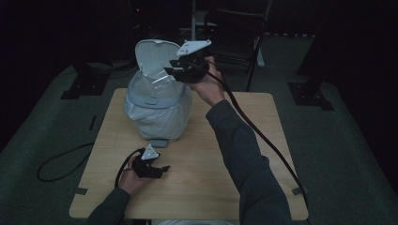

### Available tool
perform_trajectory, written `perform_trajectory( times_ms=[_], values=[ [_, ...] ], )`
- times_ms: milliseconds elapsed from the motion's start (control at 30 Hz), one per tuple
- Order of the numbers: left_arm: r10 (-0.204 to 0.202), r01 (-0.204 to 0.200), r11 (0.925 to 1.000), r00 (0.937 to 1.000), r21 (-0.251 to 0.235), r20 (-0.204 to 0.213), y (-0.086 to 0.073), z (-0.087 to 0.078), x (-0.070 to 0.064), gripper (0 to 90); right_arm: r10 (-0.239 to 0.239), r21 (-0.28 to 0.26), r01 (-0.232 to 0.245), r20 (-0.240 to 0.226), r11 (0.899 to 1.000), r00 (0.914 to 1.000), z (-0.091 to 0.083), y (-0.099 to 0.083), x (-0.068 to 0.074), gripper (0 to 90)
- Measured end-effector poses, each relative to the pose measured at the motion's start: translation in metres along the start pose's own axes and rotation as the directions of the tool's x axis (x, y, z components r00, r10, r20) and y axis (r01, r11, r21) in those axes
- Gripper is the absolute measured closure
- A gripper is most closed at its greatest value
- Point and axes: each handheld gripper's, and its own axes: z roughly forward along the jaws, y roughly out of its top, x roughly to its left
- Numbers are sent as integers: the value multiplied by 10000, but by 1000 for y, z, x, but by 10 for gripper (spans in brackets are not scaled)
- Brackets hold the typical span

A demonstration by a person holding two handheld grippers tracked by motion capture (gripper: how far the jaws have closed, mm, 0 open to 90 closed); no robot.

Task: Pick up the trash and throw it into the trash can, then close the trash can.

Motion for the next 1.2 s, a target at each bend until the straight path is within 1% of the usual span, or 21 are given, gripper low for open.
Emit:
perform_trajectory(
  times_ms=[100,267,400,567,867,1067,1200],
  values=[
    [-12,12,10000,10000,-2,42,0,0,0,303,-8,37,8,196,10000,9998,-2,-1,-3,629],
    [26,-26,10000,10000,-6,24,0,0,0,303,84,-99,-80,438,9999,9990,-9,-4,-8,628],
    [33,-33,10000,10000,-8,5,0,0,0,303,159,-63,-155,661,9999,9977,-15,-8,-13,628],
    [33,-33,10000,10000,-4,-3,0,0,0,303,203,-76,-197,793,9998,9966,-20,-10,-16,628],
    [35,-35,10000,10000,-2,0,0,0,0,302,375,-11,-376,932,9993,9949,-21,-17,-22,621],
    [21,-21,10000,10000,-1,15,0,0,0,302,641,67,-653,1141,9978,9914,-23,-20,-30,622],
    [53,-53,10000,10000,42,43,0,0,1,302,605,130,-627,1284,9979,9899,-23,-21,-34,619]
  ],
)
